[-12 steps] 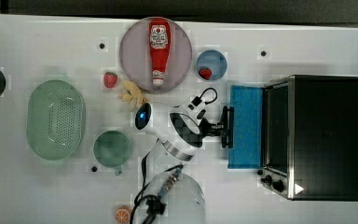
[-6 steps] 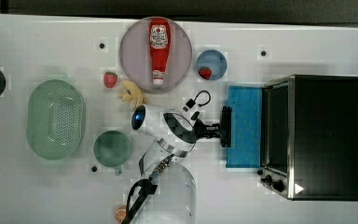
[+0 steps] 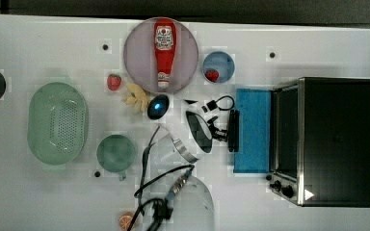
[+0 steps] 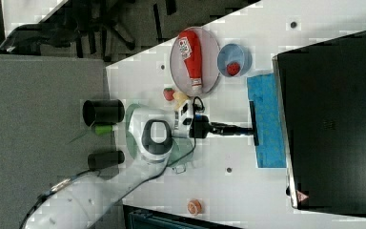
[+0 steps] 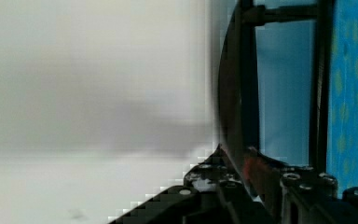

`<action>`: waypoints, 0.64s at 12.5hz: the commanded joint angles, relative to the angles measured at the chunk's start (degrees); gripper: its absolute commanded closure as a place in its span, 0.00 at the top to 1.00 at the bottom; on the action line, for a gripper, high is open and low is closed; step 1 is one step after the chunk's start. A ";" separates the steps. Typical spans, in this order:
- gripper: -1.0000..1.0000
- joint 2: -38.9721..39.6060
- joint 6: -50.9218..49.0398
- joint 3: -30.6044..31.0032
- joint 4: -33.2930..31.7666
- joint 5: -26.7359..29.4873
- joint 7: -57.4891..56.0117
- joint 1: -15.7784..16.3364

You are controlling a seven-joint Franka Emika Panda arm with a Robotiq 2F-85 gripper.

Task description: Flap open oven.

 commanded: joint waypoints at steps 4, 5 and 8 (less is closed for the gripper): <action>0.17 -23.47 -10.06 -0.24 4.64 28.68 2.83 0.25; 0.17 -26.99 -15.43 -0.50 5.96 31.05 2.83 0.14; 0.17 -34.66 -24.19 -1.23 12.01 31.46 2.91 -0.18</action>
